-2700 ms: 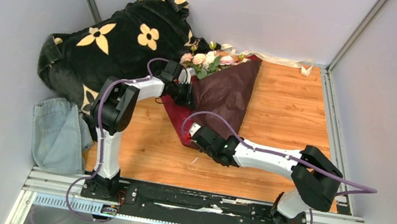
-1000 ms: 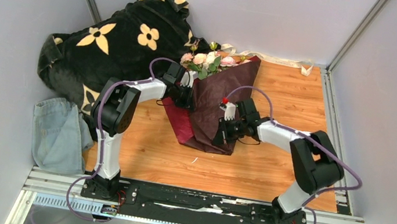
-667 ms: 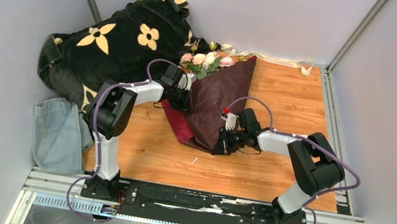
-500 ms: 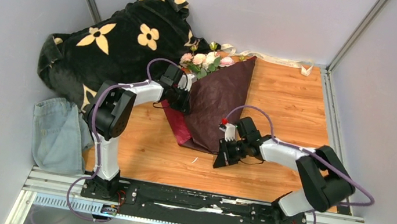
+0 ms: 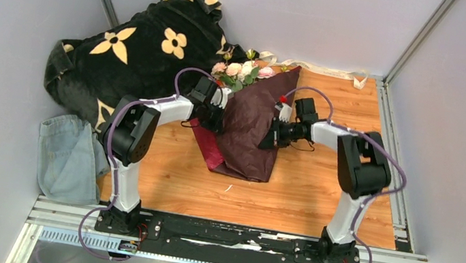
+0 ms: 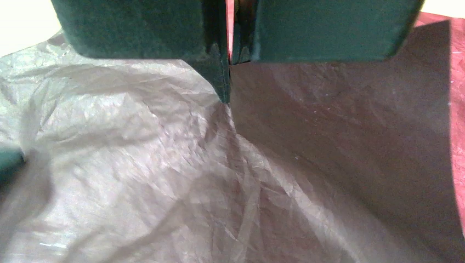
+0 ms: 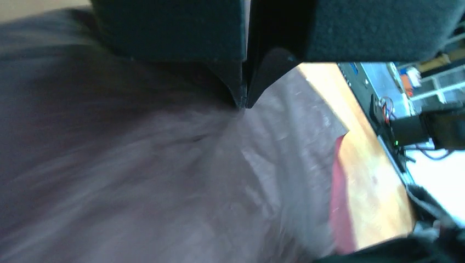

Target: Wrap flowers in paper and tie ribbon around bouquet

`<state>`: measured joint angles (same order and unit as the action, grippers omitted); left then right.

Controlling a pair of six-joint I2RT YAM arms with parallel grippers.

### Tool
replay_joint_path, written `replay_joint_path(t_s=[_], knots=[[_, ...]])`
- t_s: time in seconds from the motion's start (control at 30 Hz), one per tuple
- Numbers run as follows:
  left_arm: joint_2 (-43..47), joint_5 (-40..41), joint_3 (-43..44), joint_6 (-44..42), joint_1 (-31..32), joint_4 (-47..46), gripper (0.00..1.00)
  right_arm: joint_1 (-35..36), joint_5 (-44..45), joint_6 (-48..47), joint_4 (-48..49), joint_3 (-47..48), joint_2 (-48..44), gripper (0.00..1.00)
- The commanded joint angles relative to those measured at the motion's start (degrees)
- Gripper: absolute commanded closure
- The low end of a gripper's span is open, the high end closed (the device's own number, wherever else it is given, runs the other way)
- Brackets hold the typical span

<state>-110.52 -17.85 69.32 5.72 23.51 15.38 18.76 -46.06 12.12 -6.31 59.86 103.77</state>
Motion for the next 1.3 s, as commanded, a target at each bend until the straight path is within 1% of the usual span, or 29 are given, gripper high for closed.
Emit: replay_joint_path(t_s=[0.0,0.07,0.2,0.33,0.37,0.47,0.57,0.63,0.7,0.8,0.83,0.87,0.9,0.93,1.03,1.1,1.13,1.2,1.27], knots=[[-1.17,2.28,-0.11,-2.12,0.31,2.76,1.00,-7.05,-2.56,0.25,-2.15,8.38,9.70,1.00],[-2.02,2.44,0.46,-2.47,0.31,3.59,1.00,-9.20,-2.04,1.61,-1.94,13.49,12.79,1.00],[-3.04,2.50,1.52,-3.37,0.31,4.29,1.00,-12.10,0.28,4.41,0.20,19.36,16.99,1.00],[-4.30,2.51,2.45,-4.30,0.31,5.26,1.00,-15.75,2.22,10.91,5.64,23.76,21.57,1.00],[-4.66,2.38,2.75,-4.53,0.31,5.64,1.00,-16.39,2.43,11.96,5.76,25.61,23.25,1.00],[-5.28,2.37,3.12,-4.87,0.31,6.05,1.00,-17.32,3.52,14.28,5.78,34.24,29.28,1.00],[-5.52,2.53,3.36,-5.03,0.31,6.35,1.00,-18.04,5.76,16.49,4.11,45.21,35.08,1.00],[-5.50,2.60,3.22,-4.98,0.31,6.47,1.00,-18.23,8.25,18.06,3.58,50.13,37.52,1.00],[-5.43,2.39,2.80,-4.73,0.31,6.48,1.00,-20.00,10.50,18.51,2.35,53.84,38.41,1.00],[-5.49,2.11,2.32,-4.49,0.31,6.32,1.00,-20.53,12.45,15.34,-1.54,57.06,36.74,0.91],[-5.50,2.11,2.17,-4.44,0.31,6.19,1.00,-20.48,13.27,13.54,-3.67,57.04,35.64,0.86],[-5.40,2.11,2.10,-4.29,0.31,6.16,1.00,-20.44,13.63,11.64,-5.46,56.12,33.97,0.75],[-5.29,2.11,2.01,-4.19,0.31,6.04,1.00,-20.31,13.92,9.74,-6.83,54.11,31.78,0.69],[-5.03,2.04,1.89,-4.10,0.31,5.79,1.00,-20.17,14.12,7.95,-7.71,50.93,29.19,0.59],[-4.40,1.98,1.46,-3.96,0.31,5.22,1.00,-19.13,16.01,4.92,-8.72,37.59,19.97,0.46],[-4.06,2.11,1.26,-3.96,0.31,5.06,1.00,-19.00,14.78,4.70,-7.88,27.48,14.82,0.42],[-3.88,2.11,1.25,-3.96,0.31,5.04,1.00,-17.66,13.33,5.69,-6.59,23.40,12.79,0.40],[-3.68,2.14,1.06,-3.96,0.31,4.87,1.00,-16.96,9.87,7.47,-3.64,16.88,10.39,0.38],[-3.44,2.20,0.73,-3.89,0.31,4.76,1.00,-16.57,7.05,8.77,-2.42,13.67,10.23,0.37]])
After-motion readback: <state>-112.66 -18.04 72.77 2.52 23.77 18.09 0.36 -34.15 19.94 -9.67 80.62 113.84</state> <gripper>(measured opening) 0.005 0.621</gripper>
